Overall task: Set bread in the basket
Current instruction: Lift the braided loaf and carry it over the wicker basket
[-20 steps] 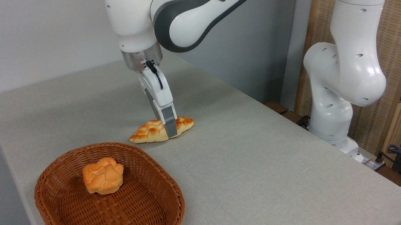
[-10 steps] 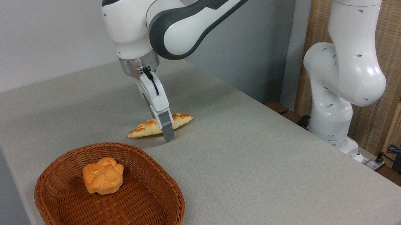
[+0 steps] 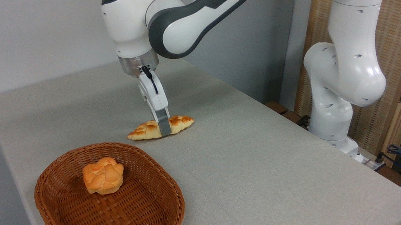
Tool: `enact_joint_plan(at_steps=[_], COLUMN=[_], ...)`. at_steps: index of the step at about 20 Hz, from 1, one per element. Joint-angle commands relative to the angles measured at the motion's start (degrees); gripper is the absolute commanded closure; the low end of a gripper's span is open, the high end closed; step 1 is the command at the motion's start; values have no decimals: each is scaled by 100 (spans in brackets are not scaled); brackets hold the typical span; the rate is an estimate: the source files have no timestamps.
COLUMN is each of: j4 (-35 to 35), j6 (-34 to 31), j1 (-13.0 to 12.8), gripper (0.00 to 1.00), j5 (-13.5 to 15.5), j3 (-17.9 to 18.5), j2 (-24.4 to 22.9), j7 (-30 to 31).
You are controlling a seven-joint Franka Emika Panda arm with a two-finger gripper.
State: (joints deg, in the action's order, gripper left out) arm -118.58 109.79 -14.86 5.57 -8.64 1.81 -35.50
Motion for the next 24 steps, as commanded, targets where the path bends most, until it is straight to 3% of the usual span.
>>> enact_joint_plan(at_steps=[1, 9, 18, 21, 24], j4=[71, 387, 959, 968, 968], j6=[69, -150, -2, 524, 1236], j1=[-60, 1, 1, 10, 10], gripper=[71, 70, 63, 62, 48], j5=[40, 93, 23, 32, 32], j3=[-15, 73, 1390, 1698, 1838], j2=[48, -391, -594, -542, -357], j7=[95, 69, 8, 8, 8])
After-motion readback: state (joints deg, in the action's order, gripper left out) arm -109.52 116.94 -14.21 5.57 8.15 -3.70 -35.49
